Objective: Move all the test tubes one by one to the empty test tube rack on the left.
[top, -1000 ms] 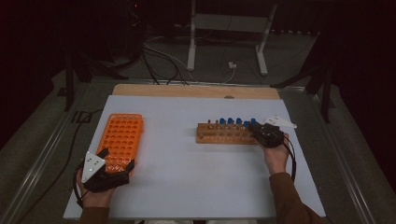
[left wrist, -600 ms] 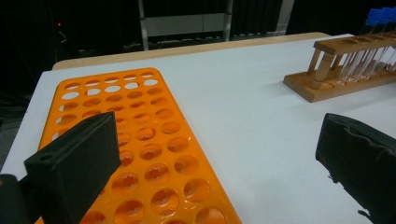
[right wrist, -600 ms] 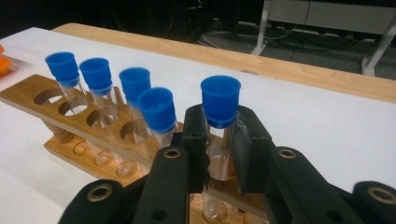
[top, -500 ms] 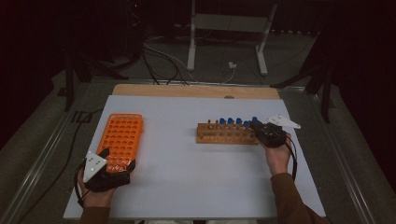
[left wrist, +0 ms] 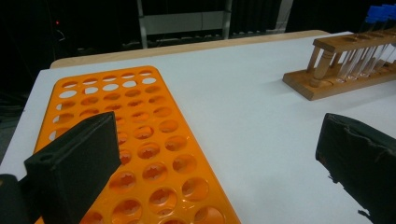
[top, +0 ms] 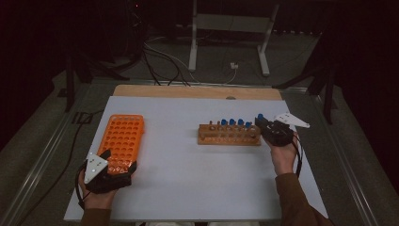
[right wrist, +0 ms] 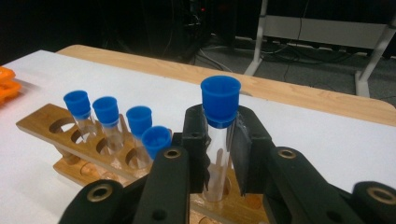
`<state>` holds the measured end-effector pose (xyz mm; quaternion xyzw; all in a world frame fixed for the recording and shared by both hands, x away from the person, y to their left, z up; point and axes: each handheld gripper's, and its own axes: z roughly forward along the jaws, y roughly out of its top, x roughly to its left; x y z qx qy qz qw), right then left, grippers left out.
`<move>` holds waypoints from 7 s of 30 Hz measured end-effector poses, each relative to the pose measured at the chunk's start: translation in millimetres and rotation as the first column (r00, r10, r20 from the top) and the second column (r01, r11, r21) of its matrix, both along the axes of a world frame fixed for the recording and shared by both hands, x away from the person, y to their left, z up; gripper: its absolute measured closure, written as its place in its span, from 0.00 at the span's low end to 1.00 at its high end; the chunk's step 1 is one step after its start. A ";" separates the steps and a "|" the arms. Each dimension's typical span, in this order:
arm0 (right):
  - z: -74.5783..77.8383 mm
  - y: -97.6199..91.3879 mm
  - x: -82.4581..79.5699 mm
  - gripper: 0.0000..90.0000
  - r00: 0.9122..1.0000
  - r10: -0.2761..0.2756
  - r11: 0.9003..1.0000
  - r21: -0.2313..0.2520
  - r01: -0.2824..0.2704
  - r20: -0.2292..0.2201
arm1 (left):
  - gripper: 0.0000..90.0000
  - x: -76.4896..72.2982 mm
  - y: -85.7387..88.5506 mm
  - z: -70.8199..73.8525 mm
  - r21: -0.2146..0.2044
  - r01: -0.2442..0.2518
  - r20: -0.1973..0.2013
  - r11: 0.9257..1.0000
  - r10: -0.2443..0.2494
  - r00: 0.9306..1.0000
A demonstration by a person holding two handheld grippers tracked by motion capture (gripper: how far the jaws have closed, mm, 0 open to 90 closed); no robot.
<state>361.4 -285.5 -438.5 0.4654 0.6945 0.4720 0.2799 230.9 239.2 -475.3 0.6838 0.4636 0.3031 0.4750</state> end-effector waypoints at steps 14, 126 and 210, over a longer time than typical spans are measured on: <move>24.1 -4.5 -2.0 0.85 0.999 0.001 1.000 0.021 -0.002 0.042 | 0.01 0.6 -1.2 -0.4 0.009 0.008 -0.005 1.000 -0.008 1.000; 11.1 75.2 -54.4 0.11 0.937 0.350 0.925 0.153 -0.348 0.017 | 0.87 62.0 -170.8 28.0 -0.022 0.431 0.012 0.902 -0.431 0.902; -0.3 16.1 -63.1 0.01 0.979 0.197 0.969 0.141 -0.202 0.048 | 0.87 -0.8 18.0 -13.6 0.070 0.129 -0.178 0.989 -0.115 0.977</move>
